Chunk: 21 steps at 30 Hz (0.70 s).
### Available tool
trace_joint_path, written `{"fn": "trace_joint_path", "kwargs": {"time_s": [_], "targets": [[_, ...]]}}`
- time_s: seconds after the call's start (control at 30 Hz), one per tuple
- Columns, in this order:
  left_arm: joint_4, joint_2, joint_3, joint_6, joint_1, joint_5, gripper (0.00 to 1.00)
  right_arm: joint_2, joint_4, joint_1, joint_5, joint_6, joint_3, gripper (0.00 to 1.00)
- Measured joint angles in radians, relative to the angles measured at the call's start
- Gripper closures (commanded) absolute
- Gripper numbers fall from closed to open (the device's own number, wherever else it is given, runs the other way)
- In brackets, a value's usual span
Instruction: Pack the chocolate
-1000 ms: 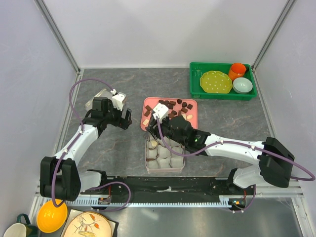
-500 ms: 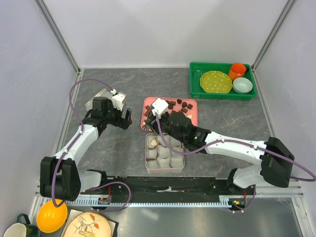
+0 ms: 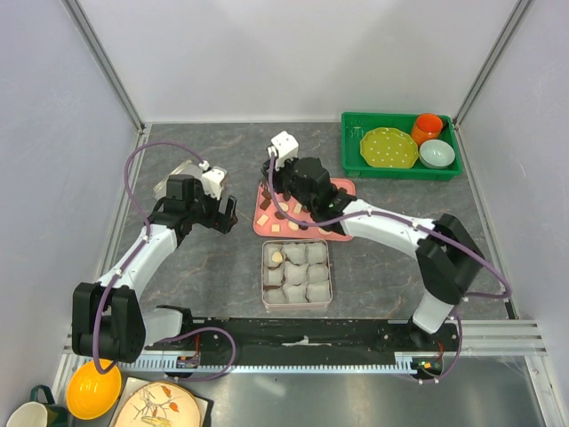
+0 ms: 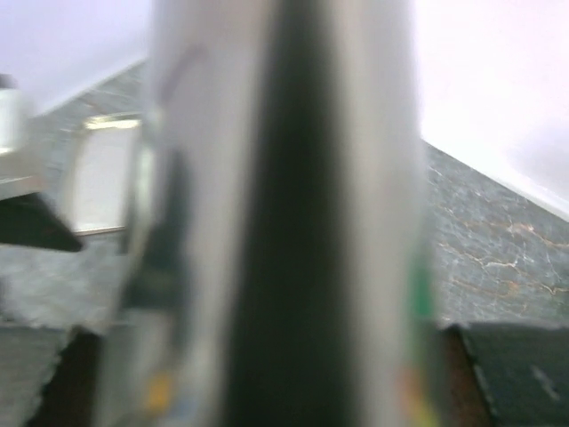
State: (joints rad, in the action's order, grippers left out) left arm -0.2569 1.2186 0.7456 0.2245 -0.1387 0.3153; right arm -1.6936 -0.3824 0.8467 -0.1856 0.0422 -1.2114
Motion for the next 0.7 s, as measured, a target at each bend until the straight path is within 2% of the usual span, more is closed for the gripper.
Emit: {"fn": "trace_joint_path", "kwargs": {"time_s": [0.33,0.7], "targets": [[-0.002,-0.005,0.0,0.0,0.0,-0.001,0.01,-0.216,-0.002,-0.075,0.055,-0.003,-0.121,0.45],[-0.003,-0.02,0.0,0.0,0.0,-0.002,0.01,-0.308,0.002,-0.095,0.087,-0.01,-0.182,0.46]]}}
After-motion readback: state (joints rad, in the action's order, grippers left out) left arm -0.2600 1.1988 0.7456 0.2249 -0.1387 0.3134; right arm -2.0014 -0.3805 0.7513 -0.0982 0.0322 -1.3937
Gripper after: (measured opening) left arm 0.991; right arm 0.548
